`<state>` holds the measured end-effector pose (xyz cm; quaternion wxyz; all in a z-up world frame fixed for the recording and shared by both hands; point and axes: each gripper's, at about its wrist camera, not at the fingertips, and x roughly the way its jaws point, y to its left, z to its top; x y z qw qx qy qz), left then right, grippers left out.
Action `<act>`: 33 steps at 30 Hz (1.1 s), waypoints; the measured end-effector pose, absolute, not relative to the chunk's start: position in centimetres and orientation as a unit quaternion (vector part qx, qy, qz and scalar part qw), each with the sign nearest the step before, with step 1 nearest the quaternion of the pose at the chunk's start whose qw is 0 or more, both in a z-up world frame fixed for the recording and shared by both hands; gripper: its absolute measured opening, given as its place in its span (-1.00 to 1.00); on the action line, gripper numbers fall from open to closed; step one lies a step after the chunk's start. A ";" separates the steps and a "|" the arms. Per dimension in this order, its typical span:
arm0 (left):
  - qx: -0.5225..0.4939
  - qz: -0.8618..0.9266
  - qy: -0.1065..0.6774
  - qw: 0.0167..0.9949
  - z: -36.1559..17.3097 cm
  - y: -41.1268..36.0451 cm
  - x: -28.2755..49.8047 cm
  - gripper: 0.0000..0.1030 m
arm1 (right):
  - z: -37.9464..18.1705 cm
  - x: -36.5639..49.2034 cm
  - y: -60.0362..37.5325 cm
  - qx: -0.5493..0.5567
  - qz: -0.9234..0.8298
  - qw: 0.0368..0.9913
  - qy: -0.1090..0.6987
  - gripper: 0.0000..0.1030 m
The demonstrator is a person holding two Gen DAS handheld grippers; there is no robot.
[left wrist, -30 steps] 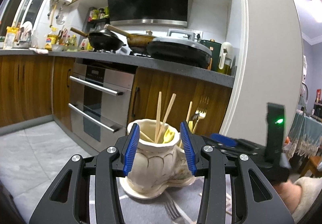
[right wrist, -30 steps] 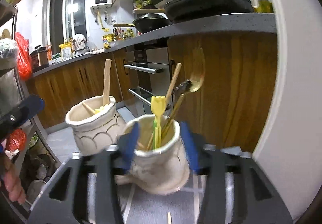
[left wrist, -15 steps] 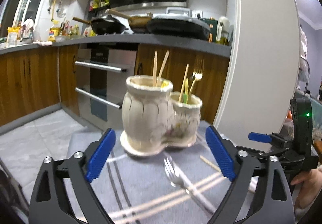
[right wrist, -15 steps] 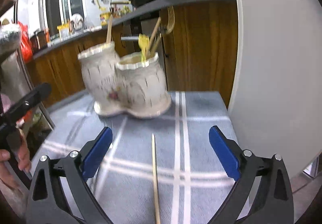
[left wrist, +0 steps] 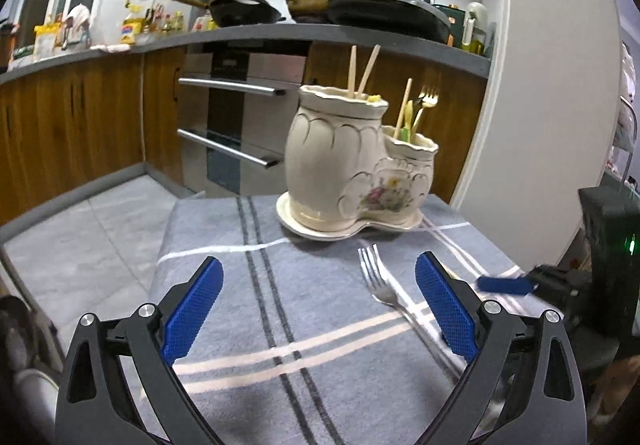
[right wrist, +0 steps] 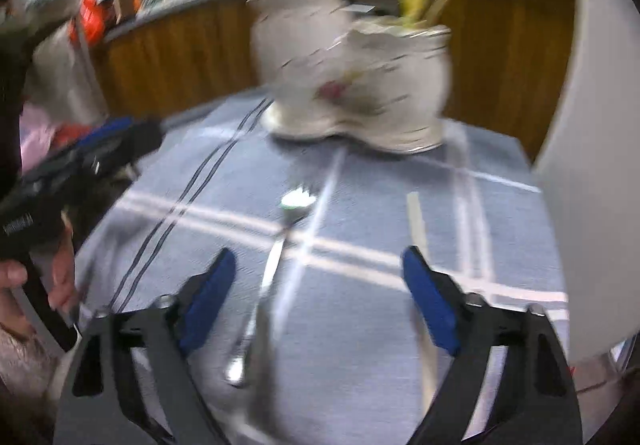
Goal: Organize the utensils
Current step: 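Move both tools back toward the gold fork and chopstick on the cloth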
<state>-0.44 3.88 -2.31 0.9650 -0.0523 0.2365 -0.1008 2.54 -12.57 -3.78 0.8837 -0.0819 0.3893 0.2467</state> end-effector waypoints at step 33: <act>-0.023 -0.120 0.294 0.948 -2.6 -1.8 1.0 0.86 | 1.8 2.0 -23.5 0.086 0.233 0.938 0.241 -0.90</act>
